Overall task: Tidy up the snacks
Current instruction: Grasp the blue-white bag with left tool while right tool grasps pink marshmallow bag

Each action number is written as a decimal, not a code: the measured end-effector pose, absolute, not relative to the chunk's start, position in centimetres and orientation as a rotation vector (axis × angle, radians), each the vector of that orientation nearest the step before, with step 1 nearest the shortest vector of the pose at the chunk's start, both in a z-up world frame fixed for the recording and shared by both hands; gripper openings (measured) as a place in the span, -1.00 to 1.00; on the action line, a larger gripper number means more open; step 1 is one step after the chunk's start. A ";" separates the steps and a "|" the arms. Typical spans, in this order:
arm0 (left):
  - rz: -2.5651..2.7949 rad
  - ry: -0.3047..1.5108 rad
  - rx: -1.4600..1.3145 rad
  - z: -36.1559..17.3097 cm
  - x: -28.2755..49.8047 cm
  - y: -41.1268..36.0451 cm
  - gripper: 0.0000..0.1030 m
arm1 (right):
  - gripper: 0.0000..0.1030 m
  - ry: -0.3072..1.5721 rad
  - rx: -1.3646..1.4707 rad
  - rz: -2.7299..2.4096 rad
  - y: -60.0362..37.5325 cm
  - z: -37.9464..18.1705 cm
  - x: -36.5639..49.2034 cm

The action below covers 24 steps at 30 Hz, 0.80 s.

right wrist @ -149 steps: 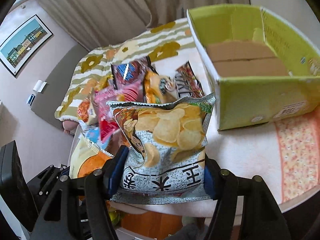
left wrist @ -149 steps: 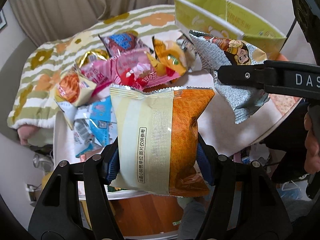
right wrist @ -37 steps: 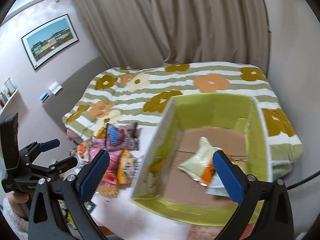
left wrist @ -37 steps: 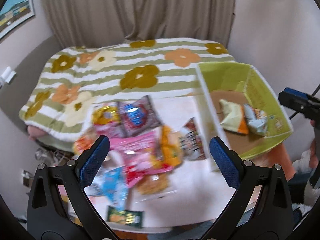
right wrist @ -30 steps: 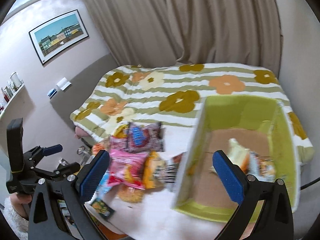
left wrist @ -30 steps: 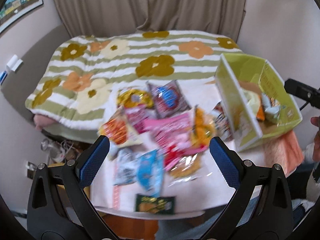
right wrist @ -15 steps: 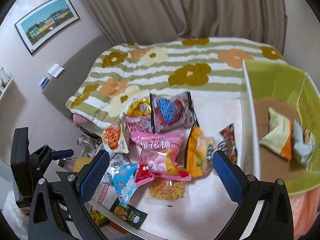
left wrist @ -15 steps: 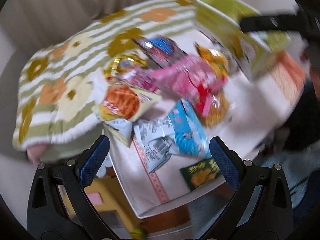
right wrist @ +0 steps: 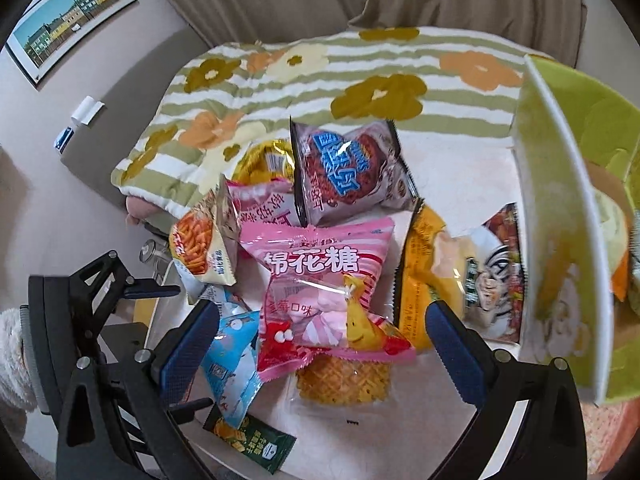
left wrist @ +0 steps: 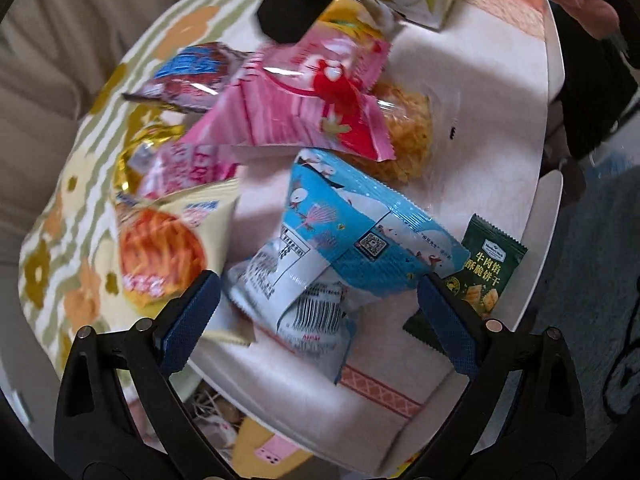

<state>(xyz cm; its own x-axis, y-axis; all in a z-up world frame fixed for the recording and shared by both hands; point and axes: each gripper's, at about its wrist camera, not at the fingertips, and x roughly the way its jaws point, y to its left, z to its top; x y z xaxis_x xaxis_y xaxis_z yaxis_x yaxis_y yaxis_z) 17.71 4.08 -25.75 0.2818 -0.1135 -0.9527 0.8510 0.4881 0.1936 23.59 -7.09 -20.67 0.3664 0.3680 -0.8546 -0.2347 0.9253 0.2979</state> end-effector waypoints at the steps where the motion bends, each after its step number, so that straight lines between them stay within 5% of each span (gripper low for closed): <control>1: -0.767 1.099 0.833 -26.1 17.8 3.9 0.83 | 0.99 1.136 0.130 0.393 -6.9 -21.0 23.8; 6: -0.797 1.134 0.842 -27.8 18.8 3.0 0.50 | 0.99 1.168 0.121 0.412 -6.3 -22.6 24.6; 13: -0.814 1.173 0.776 -28.9 19.9 2.3 0.46 | 0.95 1.201 0.133 0.426 -6.5 -23.9 25.6; 18: -0.785 1.197 0.699 -28.8 21.1 2.5 0.24 | 0.94 1.214 0.133 0.441 -6.3 -24.2 26.0; 24: -0.731 1.216 0.636 -27.9 21.5 3.7 0.14 | 0.72 1.230 0.125 0.468 -5.6 -24.4 26.2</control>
<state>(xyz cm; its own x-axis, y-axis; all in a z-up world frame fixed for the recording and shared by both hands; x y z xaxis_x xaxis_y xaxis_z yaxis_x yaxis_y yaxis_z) 21.55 3.68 -27.89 0.1809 -0.1555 -0.9711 0.7851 0.6176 0.0473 26.19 -5.57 -24.42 0.2526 0.4097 -0.8766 -0.2771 0.8986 0.3401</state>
